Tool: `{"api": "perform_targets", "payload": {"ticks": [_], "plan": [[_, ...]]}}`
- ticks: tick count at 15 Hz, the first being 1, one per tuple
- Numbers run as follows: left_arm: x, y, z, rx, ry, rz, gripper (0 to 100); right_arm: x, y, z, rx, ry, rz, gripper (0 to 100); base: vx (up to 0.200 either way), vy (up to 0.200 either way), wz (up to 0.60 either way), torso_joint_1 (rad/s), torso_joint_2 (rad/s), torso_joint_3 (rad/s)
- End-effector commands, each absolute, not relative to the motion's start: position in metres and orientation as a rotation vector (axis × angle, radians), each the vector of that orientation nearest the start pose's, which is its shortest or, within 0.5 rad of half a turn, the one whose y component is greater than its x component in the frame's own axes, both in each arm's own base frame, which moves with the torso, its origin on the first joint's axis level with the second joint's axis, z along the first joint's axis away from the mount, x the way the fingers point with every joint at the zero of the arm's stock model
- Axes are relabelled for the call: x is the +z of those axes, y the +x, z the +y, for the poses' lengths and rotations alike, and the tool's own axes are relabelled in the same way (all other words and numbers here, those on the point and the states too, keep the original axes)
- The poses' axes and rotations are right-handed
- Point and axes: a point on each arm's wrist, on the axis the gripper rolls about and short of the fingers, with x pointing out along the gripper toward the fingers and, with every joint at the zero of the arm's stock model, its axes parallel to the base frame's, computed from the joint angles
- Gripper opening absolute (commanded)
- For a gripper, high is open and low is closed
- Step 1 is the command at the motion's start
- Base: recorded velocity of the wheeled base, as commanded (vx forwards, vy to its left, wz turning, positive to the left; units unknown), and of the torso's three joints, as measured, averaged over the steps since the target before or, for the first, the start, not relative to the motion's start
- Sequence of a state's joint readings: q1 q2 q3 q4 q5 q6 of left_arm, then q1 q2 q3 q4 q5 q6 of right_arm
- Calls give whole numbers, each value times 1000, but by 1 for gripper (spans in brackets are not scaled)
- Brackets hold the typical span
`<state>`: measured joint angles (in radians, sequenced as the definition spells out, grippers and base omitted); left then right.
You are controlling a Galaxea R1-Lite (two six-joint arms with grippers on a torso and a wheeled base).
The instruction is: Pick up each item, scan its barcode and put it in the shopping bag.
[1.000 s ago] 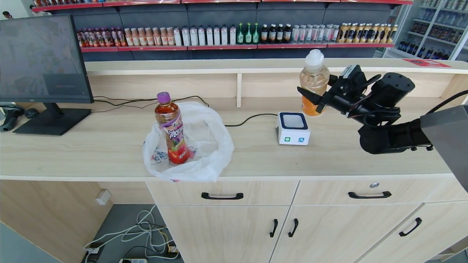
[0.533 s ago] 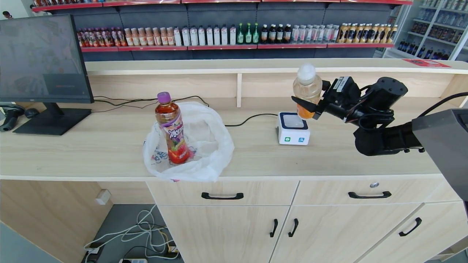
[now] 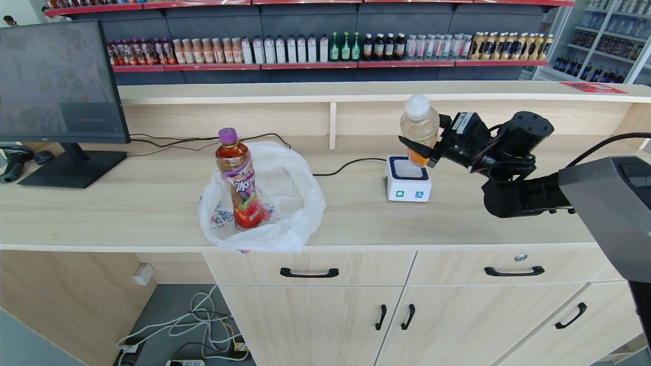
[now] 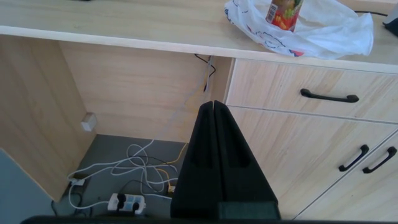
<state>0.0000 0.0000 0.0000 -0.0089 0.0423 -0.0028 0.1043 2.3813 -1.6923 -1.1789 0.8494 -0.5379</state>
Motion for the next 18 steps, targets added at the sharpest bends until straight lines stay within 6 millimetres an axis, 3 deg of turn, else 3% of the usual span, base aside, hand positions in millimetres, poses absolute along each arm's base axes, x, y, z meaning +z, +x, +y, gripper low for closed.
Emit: {"api": "perform_targets", "payload": {"ticks": [1,8,13,15,16,18], "plan": [[76,-23,1,43,-3,-9,0,200,479,70,792,-670,-723,0,0,0,0,0,0,0],[76,-23,1,43,-3,-8,0,202,478,77,764,-621,-711,0,0,0,0,0,0,0],[76,-23,1,43,-3,-8,0,214,468,95,722,-411,-766,0,0,0,0,0,0,0],[76,-23,1,43,-3,-9,0,228,455,114,636,-190,-836,0,0,0,0,0,0,0],[76,-23,1,43,-3,-9,0,228,455,114,636,-190,-836,0,0,0,0,0,0,0],[76,-23,1,43,-3,-8,0,267,416,124,559,-36,-858,0,0,0,0,0,0,0]]}}
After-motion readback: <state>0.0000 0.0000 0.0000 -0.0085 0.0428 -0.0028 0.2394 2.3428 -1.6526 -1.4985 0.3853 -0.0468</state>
